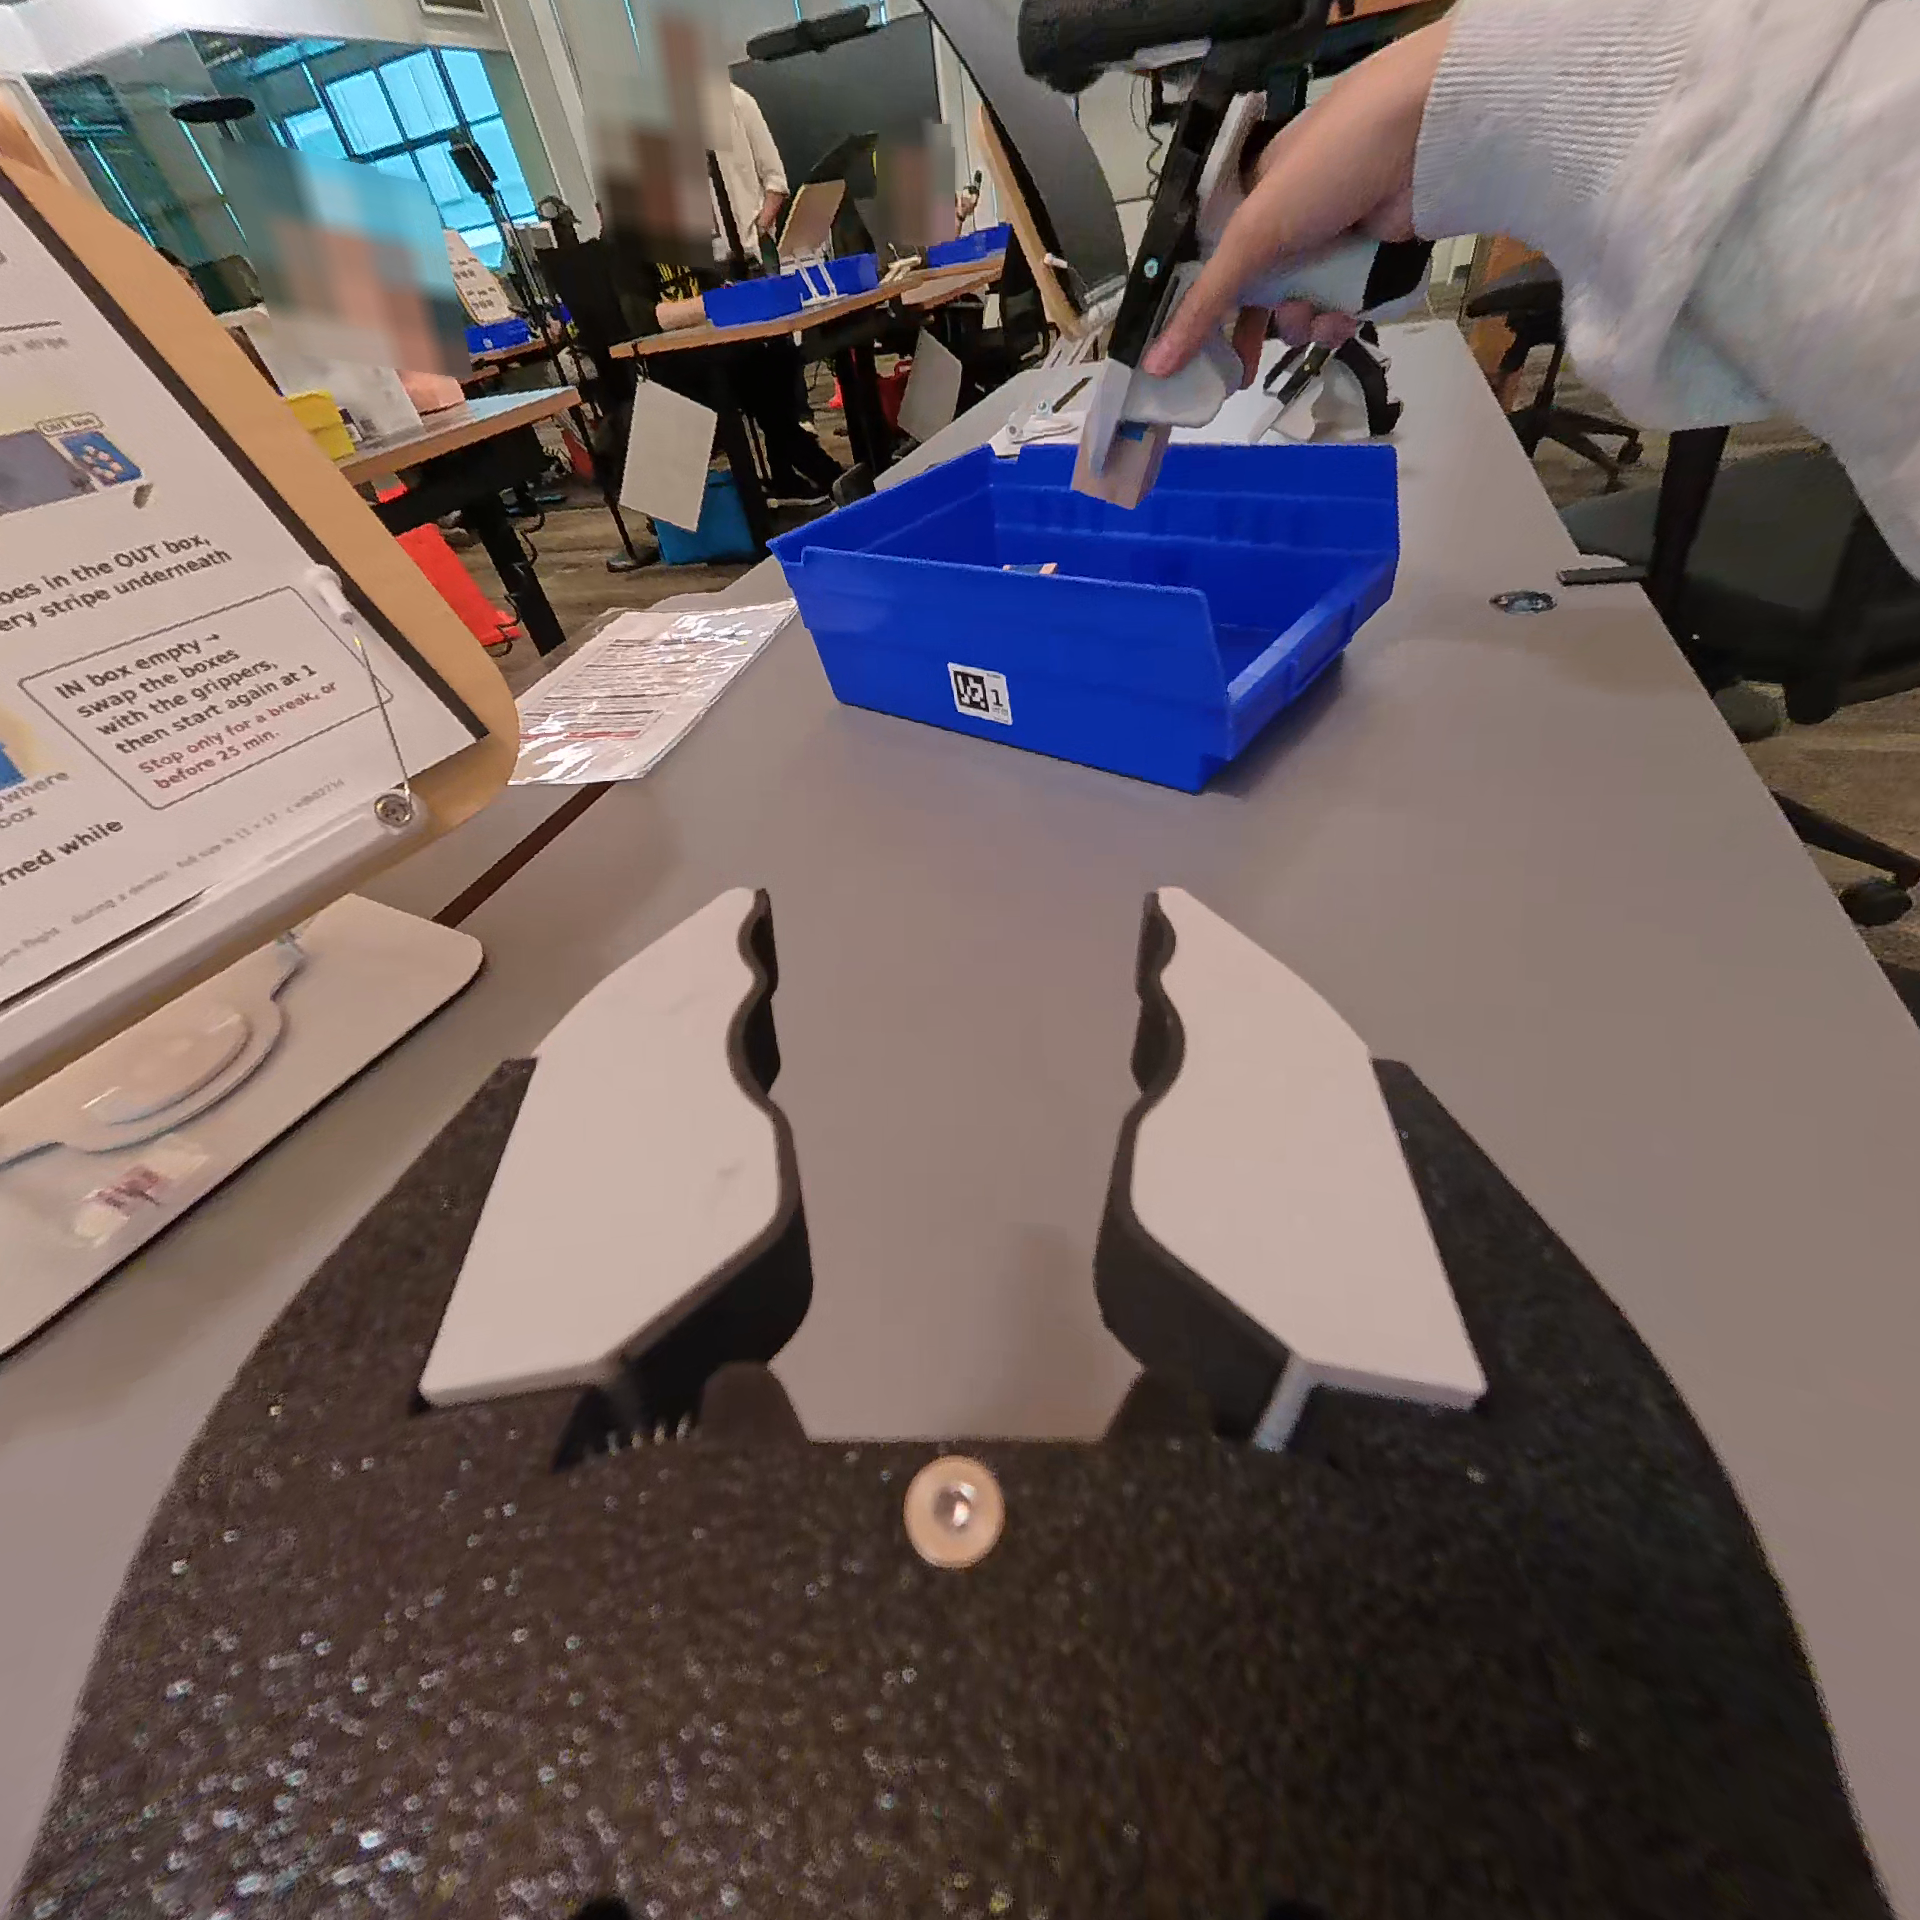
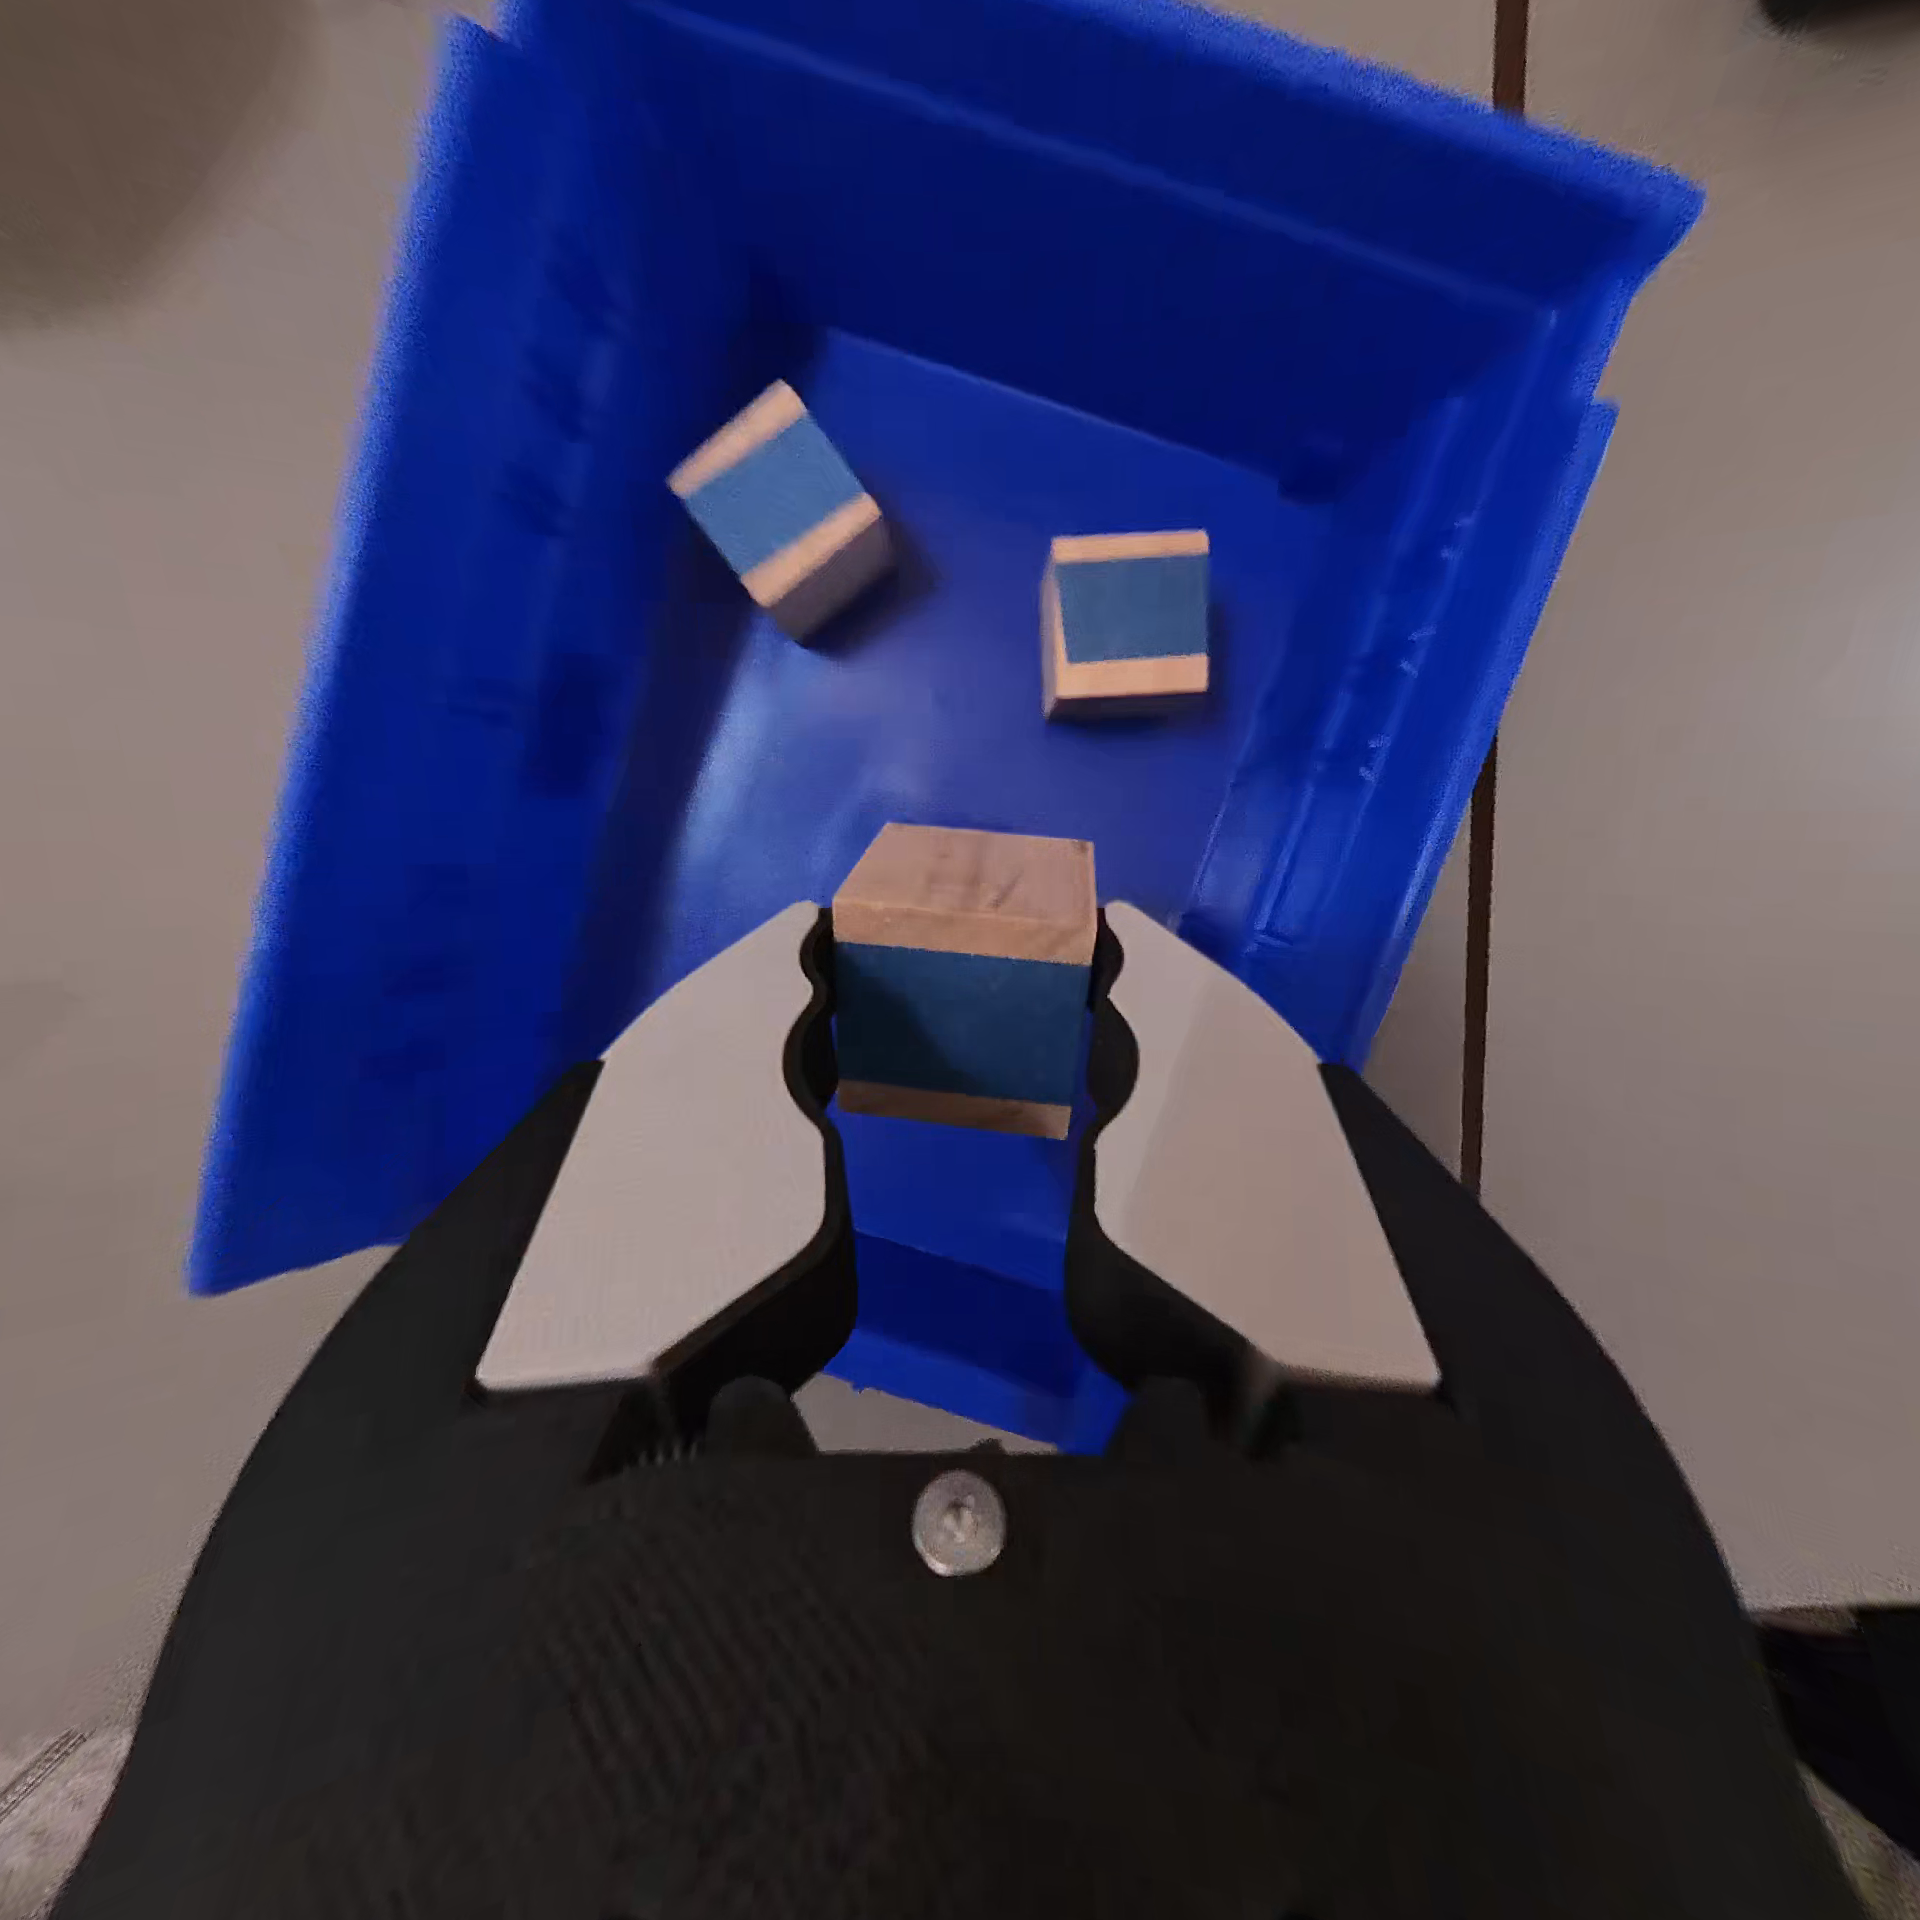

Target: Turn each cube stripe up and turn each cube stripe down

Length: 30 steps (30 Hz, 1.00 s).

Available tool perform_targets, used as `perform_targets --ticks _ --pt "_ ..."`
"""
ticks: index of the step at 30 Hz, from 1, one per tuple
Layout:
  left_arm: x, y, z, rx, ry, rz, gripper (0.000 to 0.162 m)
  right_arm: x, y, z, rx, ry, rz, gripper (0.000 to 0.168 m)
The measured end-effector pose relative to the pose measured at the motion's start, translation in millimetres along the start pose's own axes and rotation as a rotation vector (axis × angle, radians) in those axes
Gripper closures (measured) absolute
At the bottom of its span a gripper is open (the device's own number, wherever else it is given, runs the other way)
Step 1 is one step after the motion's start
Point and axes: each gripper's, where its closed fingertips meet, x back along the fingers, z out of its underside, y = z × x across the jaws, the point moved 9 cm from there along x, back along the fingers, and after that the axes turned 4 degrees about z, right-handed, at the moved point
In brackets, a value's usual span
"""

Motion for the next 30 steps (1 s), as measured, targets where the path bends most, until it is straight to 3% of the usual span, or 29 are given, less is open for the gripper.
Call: perform_targets --ticks 10,24,30 --pt "-1 -3 2 0.006 -0.005 0.016 0.097 -67 -20 2 -0.022 0.178 0.096 0.121" --pt "-4 -4 4 0.026 -0.001 0.041 0.097 -102 -46 -12 0.142 0.194 0.148 0.121" --pt "-5 -3 5 0.044 0.001 0.053 0.097 -95 -50 -9 0.18 0.213 0.123 0.121"
